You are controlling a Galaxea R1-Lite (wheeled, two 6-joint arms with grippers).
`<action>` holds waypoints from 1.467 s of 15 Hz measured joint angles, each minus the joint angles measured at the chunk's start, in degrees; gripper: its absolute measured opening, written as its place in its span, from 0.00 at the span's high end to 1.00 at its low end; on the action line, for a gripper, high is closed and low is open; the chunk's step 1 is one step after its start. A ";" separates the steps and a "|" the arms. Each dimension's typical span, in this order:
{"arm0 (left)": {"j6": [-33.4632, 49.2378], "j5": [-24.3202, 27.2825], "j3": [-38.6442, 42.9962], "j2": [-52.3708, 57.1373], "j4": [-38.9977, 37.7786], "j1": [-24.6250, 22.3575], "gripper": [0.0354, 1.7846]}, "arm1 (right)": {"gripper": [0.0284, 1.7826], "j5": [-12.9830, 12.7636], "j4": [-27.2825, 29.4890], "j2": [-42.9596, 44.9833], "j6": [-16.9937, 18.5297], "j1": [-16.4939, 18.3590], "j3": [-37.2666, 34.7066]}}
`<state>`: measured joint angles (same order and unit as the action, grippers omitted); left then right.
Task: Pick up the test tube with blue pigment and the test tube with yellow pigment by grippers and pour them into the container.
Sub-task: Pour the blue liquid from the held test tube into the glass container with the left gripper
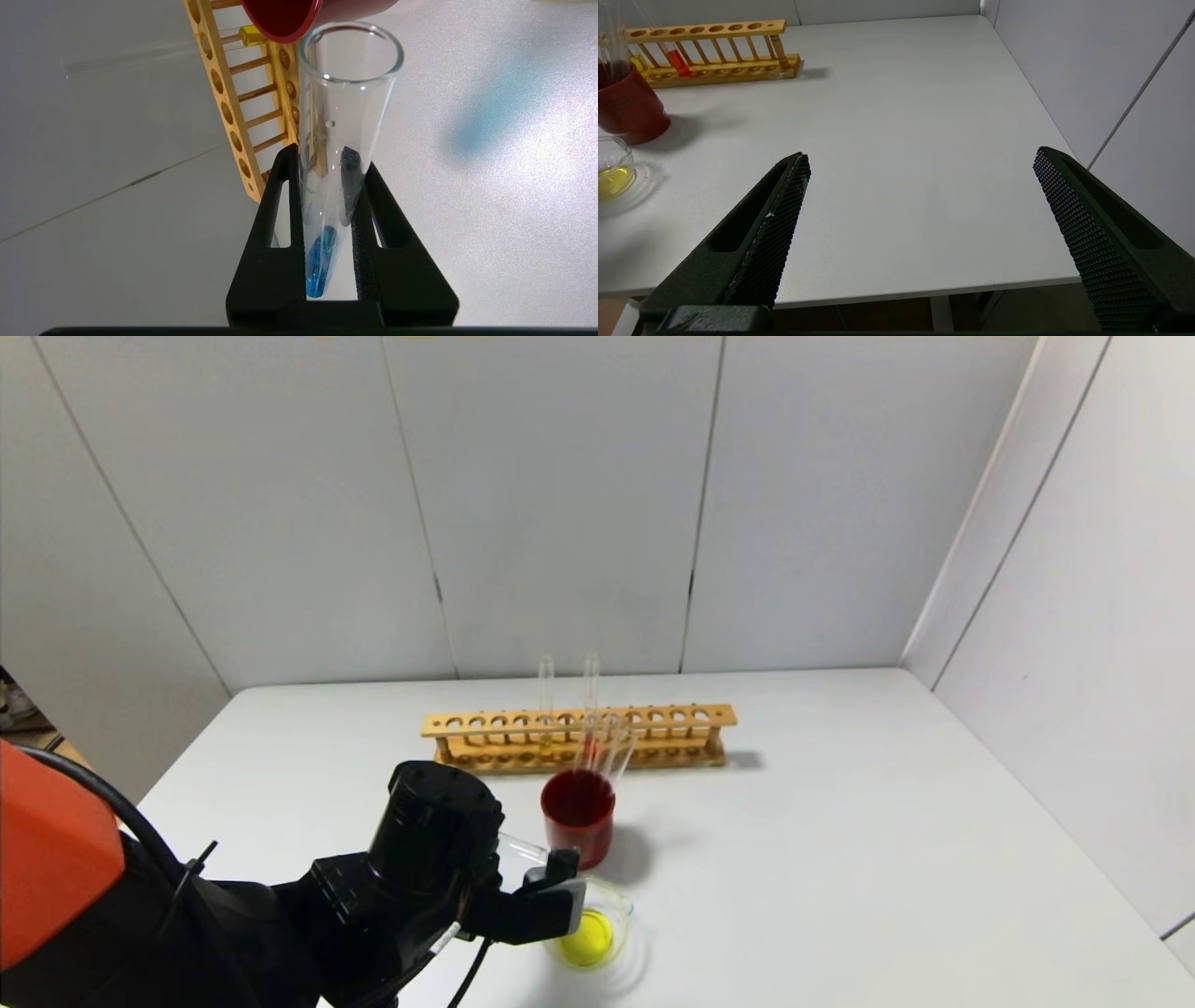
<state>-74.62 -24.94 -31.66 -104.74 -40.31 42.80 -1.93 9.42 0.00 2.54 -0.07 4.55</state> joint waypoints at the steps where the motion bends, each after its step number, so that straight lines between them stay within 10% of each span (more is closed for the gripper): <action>1: -0.38 -0.44 -0.20 -0.60 -0.01 0.00 0.83 | 0.02 0.02 0.00 0.00 0.00 0.00 0.00; 22: -4.53 -8.18 -2.57 -5.35 -0.11 4.57 0.83 | 0.02 0.02 0.00 0.00 0.00 0.00 0.00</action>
<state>-79.15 -33.12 -34.23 -110.09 -40.42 47.37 -1.90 9.42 0.00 2.54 -0.07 4.55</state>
